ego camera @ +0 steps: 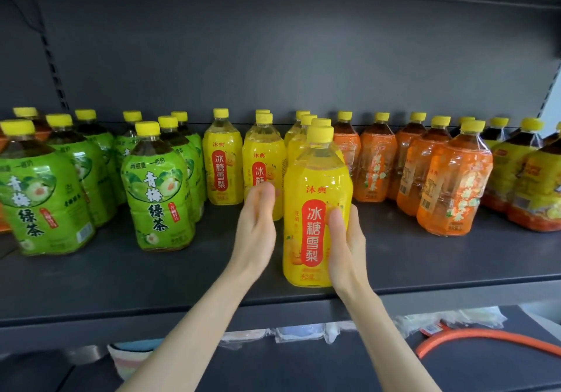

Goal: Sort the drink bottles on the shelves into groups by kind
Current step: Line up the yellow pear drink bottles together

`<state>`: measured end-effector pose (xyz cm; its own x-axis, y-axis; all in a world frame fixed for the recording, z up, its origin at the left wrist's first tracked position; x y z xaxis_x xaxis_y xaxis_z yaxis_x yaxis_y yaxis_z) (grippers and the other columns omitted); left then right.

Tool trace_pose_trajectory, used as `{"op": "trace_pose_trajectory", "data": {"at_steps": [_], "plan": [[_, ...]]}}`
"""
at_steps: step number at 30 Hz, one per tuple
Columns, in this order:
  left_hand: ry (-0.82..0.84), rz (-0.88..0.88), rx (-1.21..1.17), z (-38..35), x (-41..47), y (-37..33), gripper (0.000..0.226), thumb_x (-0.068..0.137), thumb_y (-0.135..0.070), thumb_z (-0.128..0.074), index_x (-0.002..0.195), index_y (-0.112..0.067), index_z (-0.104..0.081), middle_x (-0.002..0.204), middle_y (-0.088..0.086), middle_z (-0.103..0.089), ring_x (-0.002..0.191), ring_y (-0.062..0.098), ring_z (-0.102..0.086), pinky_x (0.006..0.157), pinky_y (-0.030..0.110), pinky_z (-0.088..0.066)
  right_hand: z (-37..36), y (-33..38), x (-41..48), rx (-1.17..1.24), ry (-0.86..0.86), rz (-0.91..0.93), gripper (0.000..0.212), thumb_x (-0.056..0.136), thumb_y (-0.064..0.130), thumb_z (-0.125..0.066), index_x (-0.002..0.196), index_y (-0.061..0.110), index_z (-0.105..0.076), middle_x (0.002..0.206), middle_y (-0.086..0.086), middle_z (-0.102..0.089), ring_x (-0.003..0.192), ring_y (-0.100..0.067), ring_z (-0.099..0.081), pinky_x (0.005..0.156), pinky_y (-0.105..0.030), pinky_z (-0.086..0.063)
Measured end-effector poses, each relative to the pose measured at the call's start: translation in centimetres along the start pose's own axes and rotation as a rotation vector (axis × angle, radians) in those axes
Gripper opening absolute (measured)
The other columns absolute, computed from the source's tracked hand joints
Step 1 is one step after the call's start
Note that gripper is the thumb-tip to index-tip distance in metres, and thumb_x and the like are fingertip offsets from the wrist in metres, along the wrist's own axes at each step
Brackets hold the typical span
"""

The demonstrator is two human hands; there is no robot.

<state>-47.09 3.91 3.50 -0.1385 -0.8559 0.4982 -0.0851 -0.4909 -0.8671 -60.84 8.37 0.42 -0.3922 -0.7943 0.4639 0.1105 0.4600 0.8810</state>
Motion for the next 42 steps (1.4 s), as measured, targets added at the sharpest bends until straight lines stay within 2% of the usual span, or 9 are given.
{"op": "trace_pose_trajectory", "data": {"at_steps": [2, 4, 7, 11, 16, 21, 26, 33, 42], "plan": [[0.025, -0.02, -0.077, -0.6, -0.4, -0.8, 0.058, 0.087, -0.05, -0.028, 0.134, -0.019, -0.041, 0.115, -0.013, -0.056, 0.095, -0.014, -0.056, 0.075, 0.005, -0.044, -1.4, 0.2, -0.5, -0.037, 0.03, 0.009, 0.042, 0.09, 0.059, -0.044, 0.124, 0.033, -0.047, 0.095, 0.018, -0.07, 0.088, -0.003, -0.068, 0.068, -0.02, -0.054], [-0.016, -0.035, -0.102, -0.6, -0.5, -1.1, 0.06, 0.088, -0.055, -0.031, 0.137, -0.019, -0.035, 0.117, -0.012, -0.055, 0.098, -0.011, -0.057, 0.079, 0.011, -0.049, -2.6, 0.3, -0.7, -0.133, 0.049, 0.03, 0.055, 0.087, 0.066, -0.039, 0.129, 0.033, -0.046, 0.11, 0.012, -0.065, 0.102, -0.006, -0.062, 0.082, -0.025, -0.053], [-0.117, -0.08, -0.045, 0.4, -0.2, -0.7, 0.064, 0.085, -0.057, -0.045, 0.137, -0.022, -0.032, 0.121, -0.012, -0.055, 0.105, -0.003, -0.057, 0.083, 0.015, -0.051, -3.5, 0.3, -0.3, -0.385, 0.046, 0.075, 0.072, 0.078, 0.074, -0.022, 0.13, 0.03, -0.048, 0.134, 0.005, -0.039, 0.128, -0.007, -0.03, 0.109, -0.038, -0.033], [-0.144, -0.124, 0.032, 1.0, 0.3, 0.0, 0.077, 0.075, -0.057, -0.061, 0.138, -0.021, -0.034, 0.121, -0.012, -0.056, 0.105, -0.003, -0.058, 0.082, 0.015, -0.051, -2.7, 0.1, 0.6, -0.449, -0.009, 0.105, 0.076, 0.08, 0.071, -0.017, 0.141, 0.03, -0.039, 0.14, 0.009, -0.022, 0.132, -0.012, -0.021, 0.115, -0.044, -0.022], [-0.205, -0.095, 0.036, 1.1, 1.6, 1.4, 0.084, 0.065, -0.066, -0.06, 0.135, -0.026, -0.038, 0.125, -0.008, -0.056, 0.109, 0.004, -0.058, 0.087, 0.023, -0.052, -0.1, 0.3, 4.4, -0.331, -0.086, 0.076, 0.084, 0.079, 0.072, -0.04, 0.15, 0.034, -0.019, 0.154, 0.01, -0.013, 0.143, -0.013, -0.012, 0.118, -0.047, -0.02], [-0.271, -0.066, 0.084, 1.7, 3.6, 2.9, 0.077, 0.063, -0.071, -0.06, 0.127, -0.03, -0.046, 0.122, -0.004, -0.058, 0.111, 0.014, -0.058, 0.092, 0.041, -0.052, -0.1, -1.0, 8.0, -0.136, -0.014, -0.035, 0.114, 0.058, 0.082, -0.063, 0.151, 0.038, -0.013, 0.154, 0.009, -0.03, 0.14, -0.014, -0.034, 0.114, -0.049, -0.032], [-0.321, -0.047, 0.088, 2.0, 5.0, 4.1, 0.082, 0.062, -0.072, -0.061, 0.128, -0.027, -0.046, 0.122, -0.003, -0.058, 0.111, 0.015, -0.058, 0.091, 0.044, -0.052, 0.0, -2.6, 9.1, -0.062, 0.008, -0.071, 0.094, 0.069, 0.064, -0.072, 0.147, 0.034, -0.028, 0.128, 0.009, -0.06, 0.114, -0.014, -0.061, 0.099, -0.046, -0.05], [-0.336, -0.056, 0.144, 1.5, 6.4, 5.2, 0.09, 0.061, -0.08, -0.056, 0.133, -0.027, -0.042, 0.125, -0.003, -0.058, 0.112, 0.015, -0.057, 0.091, 0.042, -0.053, 0.0, -2.8, 9.0, -0.088, -0.031, 0.002, 0.084, 0.072, 0.056, -0.06, 0.145, 0.025, -0.034, 0.122, 0.009, -0.06, 0.11, -0.009, -0.061, 0.095, -0.034, -0.052], [-0.365, -0.126, 0.226, 1.3, 6.9, 5.3, 0.097, 0.062, -0.085, -0.046, 0.134, -0.02, -0.042, 0.116, -0.005, -0.061, 0.104, 0.013, -0.061, 0.087, 0.028, -0.051, 0.0, -3.1, 9.3, -0.122, -0.051, 0.024, 0.084, 0.072, 0.057, -0.058, 0.145, 0.024, -0.034, 0.122, 0.011, -0.059, 0.111, -0.01, -0.061, 0.095, -0.033, -0.052]]}}
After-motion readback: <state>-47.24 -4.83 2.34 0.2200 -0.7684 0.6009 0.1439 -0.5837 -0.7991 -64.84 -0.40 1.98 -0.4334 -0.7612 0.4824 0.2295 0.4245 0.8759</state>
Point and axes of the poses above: each hand's wrist, its own x-axis towards the middle knuckle, its own z-axis out of the back of the hand, y = z × x, the point moved 5 cm from there along x, towards the middle knuckle
